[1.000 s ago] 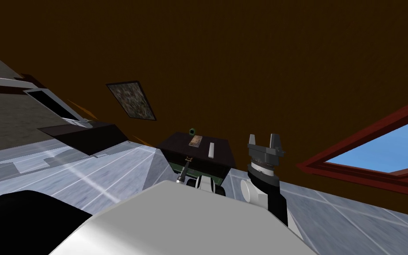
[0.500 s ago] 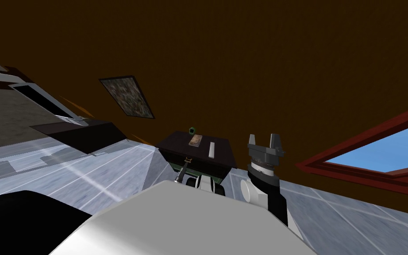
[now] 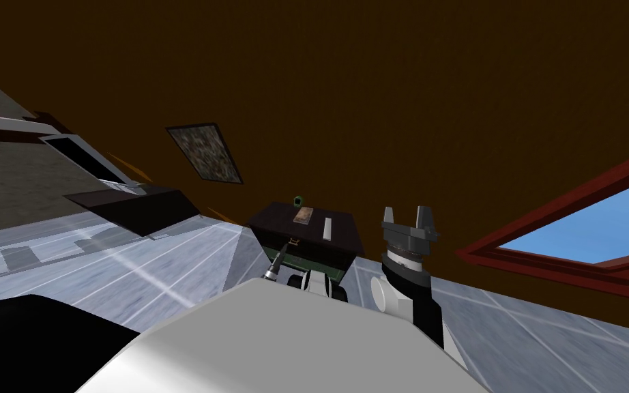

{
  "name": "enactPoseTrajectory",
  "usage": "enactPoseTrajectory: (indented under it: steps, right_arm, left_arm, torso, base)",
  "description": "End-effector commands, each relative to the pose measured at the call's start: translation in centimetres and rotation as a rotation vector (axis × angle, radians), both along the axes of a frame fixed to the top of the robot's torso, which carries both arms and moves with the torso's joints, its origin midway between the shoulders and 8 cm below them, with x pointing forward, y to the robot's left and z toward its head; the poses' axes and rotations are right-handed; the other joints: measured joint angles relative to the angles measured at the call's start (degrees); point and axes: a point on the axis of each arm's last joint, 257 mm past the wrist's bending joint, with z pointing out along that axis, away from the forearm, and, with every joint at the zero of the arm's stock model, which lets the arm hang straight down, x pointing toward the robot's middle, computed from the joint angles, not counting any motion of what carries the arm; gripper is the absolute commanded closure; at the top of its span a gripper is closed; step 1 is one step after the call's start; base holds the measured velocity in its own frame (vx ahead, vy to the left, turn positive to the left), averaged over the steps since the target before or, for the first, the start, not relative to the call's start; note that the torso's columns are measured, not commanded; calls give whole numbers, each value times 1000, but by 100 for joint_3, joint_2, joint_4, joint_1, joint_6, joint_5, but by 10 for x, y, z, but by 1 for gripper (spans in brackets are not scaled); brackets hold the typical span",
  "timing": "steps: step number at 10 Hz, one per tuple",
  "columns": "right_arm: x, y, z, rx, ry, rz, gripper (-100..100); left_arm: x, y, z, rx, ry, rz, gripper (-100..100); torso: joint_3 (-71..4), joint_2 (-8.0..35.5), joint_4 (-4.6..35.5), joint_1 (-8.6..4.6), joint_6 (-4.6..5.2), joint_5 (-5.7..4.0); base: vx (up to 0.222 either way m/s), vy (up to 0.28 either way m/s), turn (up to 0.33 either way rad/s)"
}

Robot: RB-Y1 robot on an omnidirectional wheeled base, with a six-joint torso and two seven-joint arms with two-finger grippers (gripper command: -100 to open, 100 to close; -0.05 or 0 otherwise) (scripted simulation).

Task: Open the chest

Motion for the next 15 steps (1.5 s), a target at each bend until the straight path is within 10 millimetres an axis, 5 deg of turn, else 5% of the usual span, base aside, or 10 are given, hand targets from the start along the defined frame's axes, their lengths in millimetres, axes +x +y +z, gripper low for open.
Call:
enactPoseTrajectory:
  steps: [1,7,15]
  right_arm:
    - [0,0,0,0,0,0,0]
    - [0,0,0,0,0,0,0]
    - [0,0,0,0,0,0,0]
  left_arm:
    - [14,4,0,-20,18,-2,-100]
    - [49,-2,7,-109,43,-7,-100]
    - [76,-78,21,-345,39,-4,-100]
  torso:
    - [-8,-13,-5,-8,1,-1]
    - [2,2,-1,-2,1,1]
    - [0,-2,-2,-6,1,-1]
  base:
    - [-48,9,5]
    - [-58,14,6]
    - [-38,6,3]
